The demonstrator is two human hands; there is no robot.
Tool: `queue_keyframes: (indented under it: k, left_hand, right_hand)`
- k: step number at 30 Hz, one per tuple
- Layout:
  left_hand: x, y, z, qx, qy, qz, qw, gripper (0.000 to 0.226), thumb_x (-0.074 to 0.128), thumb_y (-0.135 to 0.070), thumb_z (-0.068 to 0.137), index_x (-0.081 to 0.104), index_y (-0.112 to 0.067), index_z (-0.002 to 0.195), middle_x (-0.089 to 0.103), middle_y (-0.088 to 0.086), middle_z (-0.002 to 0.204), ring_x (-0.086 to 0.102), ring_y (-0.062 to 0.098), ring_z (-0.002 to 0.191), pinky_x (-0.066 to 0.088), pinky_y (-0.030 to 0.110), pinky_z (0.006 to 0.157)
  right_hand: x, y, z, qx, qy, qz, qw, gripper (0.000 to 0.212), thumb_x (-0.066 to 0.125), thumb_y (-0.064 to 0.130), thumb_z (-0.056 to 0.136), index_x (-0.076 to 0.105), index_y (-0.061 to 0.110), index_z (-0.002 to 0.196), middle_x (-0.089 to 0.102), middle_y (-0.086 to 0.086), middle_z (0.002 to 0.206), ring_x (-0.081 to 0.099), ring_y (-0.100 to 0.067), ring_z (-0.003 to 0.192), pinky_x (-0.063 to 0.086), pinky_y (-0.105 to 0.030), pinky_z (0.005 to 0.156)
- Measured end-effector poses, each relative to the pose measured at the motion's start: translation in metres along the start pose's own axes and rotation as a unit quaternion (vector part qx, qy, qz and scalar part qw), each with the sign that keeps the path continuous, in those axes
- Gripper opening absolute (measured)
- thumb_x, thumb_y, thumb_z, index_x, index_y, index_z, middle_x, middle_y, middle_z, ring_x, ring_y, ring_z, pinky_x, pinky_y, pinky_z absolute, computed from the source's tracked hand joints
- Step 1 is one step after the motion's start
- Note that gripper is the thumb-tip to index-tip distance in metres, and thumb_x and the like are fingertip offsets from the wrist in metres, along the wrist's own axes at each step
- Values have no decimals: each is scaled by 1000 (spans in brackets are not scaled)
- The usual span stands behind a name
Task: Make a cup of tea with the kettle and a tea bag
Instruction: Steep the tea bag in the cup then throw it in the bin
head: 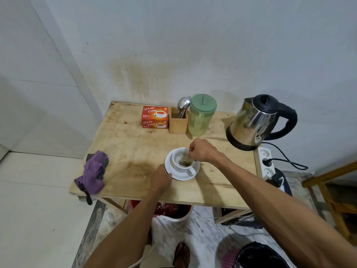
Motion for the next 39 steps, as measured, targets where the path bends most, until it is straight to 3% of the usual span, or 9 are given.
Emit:
queue_keyframes:
  k: [5, 13, 16, 19, 25, 30, 34, 39]
  left_hand:
    - [-3, -8, -4, 32, 5, -34, 999, 40, 54, -11, 90, 53, -19, 129, 60, 5, 130, 57, 27, 114, 36, 29, 83]
    - [-4, -20, -9, 63, 16, -84, 994, 48, 52, -1, 89, 51, -22, 131, 59, 3, 128, 50, 14, 103, 36, 28, 86]
    - [-5, -19, -8, 62, 14, -73, 995, 49, 51, -1, 89, 50, -20, 134, 58, 5, 131, 48, 15, 104, 35, 28, 86]
    - [-4, -17, -6, 55, 15, -72, 996, 49, 51, -4, 89, 49, -23, 135, 58, 6, 135, 51, 19, 107, 37, 30, 87]
    - [-2, -13, -5, 44, 13, -80, 996, 46, 52, -8, 90, 50, -24, 134, 59, 5, 132, 49, 13, 101, 36, 29, 84]
    - [-2, -11, -6, 46, 13, -87, 995, 47, 54, -9, 89, 52, -26, 132, 62, 3, 128, 53, 15, 99, 38, 29, 82]
    - [-1, -11, -6, 52, 15, -84, 995, 44, 54, -10, 90, 53, -26, 130, 61, 1, 129, 52, 13, 102, 37, 29, 84]
    - [-2, -13, -6, 62, 3, -82, 995, 44, 54, -9, 91, 52, -25, 131, 60, 3, 130, 55, 17, 107, 36, 27, 84]
  right_hand:
    - [-8, 3, 2, -10, -47, 104, 993, 24, 58, 9, 81, 70, 22, 66, 69, 9, 74, 67, -19, 86, 58, -38, 79]
    - [13, -9, -5, 18, -30, 81, 996, 20, 55, 17, 81, 74, 20, 79, 73, -4, 92, 66, -26, 88, 58, -39, 76]
    - [11, -6, -4, 13, -52, 123, 991, 19, 56, 17, 79, 70, 23, 68, 73, 0, 87, 66, -24, 89, 58, -41, 78]
    - [4, -2, -4, 14, -85, 153, 984, 18, 58, 15, 79, 73, 22, 73, 73, 4, 86, 66, -21, 87, 57, -39, 78]
    - [15, -5, -8, 14, -78, 70, 994, 18, 55, 21, 81, 72, 20, 82, 72, -3, 95, 65, -30, 89, 53, -36, 72]
    - [12, -5, -11, 18, -102, 118, 988, 15, 57, 20, 78, 72, 21, 80, 72, -1, 89, 65, -28, 86, 54, -37, 72]
    - [0, -1, -12, 22, -133, 135, 982, 13, 58, 16, 77, 69, 23, 76, 71, 2, 87, 63, -27, 85, 45, -32, 66]
    - [9, -7, -12, 30, -94, 88, 991, 15, 58, 18, 82, 72, 23, 82, 70, -2, 92, 64, -29, 88, 46, -32, 67]
Point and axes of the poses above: each hand's wrist, its own z-axis towards the middle knuckle, its own x-axis out of the palm, y = z × x, the point moved 6 cm from there along z, towards the middle knuckle
